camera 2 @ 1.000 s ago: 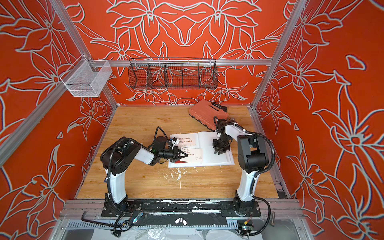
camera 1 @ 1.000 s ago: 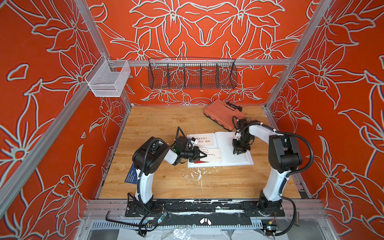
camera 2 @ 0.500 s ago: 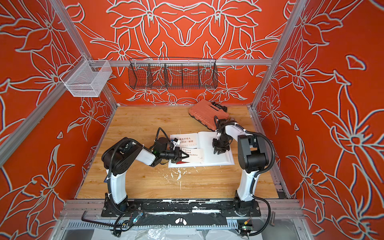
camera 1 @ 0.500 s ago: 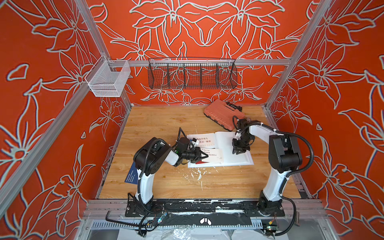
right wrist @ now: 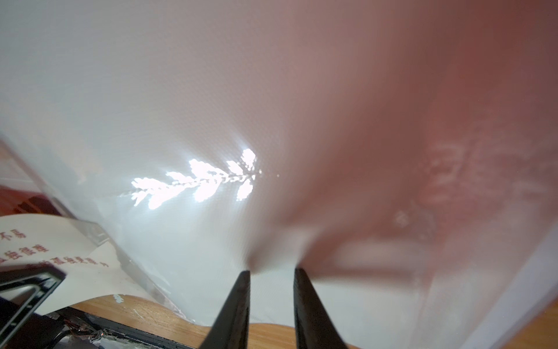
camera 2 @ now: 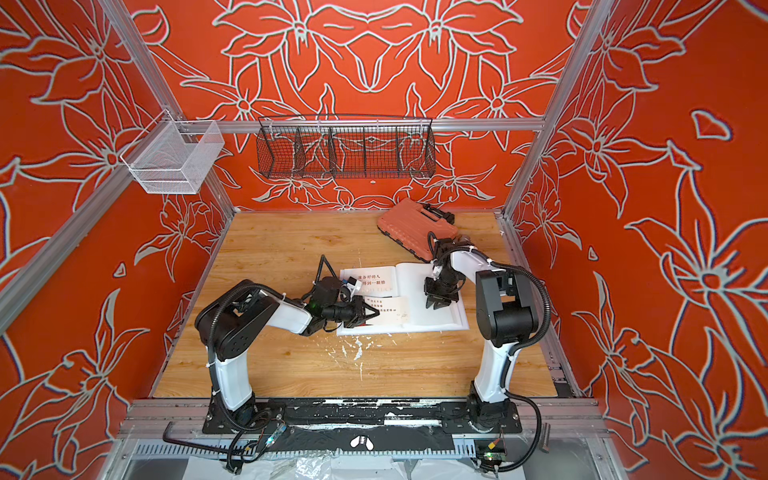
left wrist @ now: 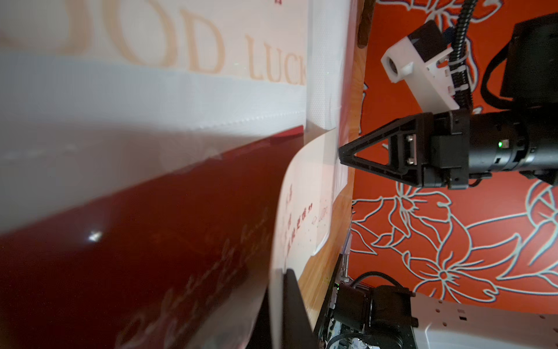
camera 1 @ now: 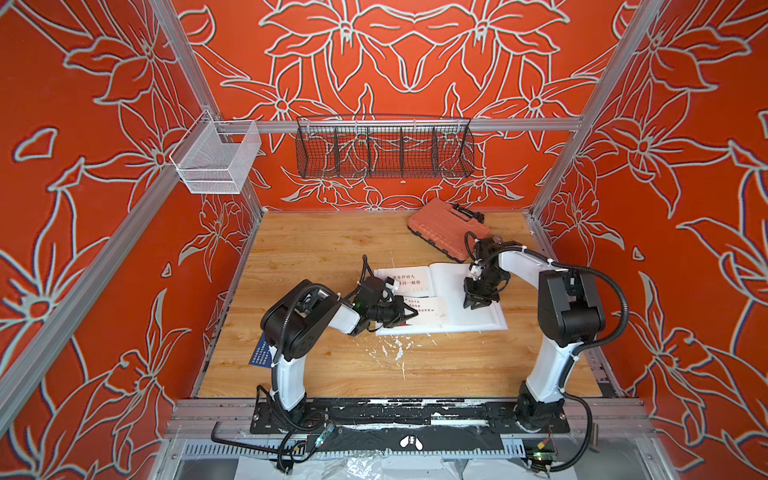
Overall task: Place the photos into the photo albums
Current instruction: Insert the photo into the photo album.
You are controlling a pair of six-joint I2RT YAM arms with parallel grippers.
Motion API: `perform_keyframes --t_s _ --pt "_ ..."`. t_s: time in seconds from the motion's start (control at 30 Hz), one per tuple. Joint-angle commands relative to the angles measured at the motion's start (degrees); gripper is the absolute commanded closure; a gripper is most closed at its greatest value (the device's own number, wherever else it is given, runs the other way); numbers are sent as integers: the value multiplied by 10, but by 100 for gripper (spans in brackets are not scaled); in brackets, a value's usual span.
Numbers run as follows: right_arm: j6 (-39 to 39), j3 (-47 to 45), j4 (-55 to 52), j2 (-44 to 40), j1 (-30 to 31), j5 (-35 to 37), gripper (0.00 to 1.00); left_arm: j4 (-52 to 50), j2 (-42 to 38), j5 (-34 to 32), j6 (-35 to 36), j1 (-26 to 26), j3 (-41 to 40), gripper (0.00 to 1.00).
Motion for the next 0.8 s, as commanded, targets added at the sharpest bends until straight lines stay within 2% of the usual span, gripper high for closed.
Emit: perform_keyframes --t_s 0.0,0.23,0.57,0.77 --pt "-14 1 -10 -19 1 0 71 -52 -20 -25 19 -6 11 100" --pt "-21 9 -10 -19 1 -7 68 -59 -4 -25 15 -19 33 100" --pt "-19 7 -8 -82 -22 40 45 -50 10 -25 8 -24 44 100" --pt "-28 -18 10 -77 -54 11 35 -52 20 -23 8 -30 55 100"
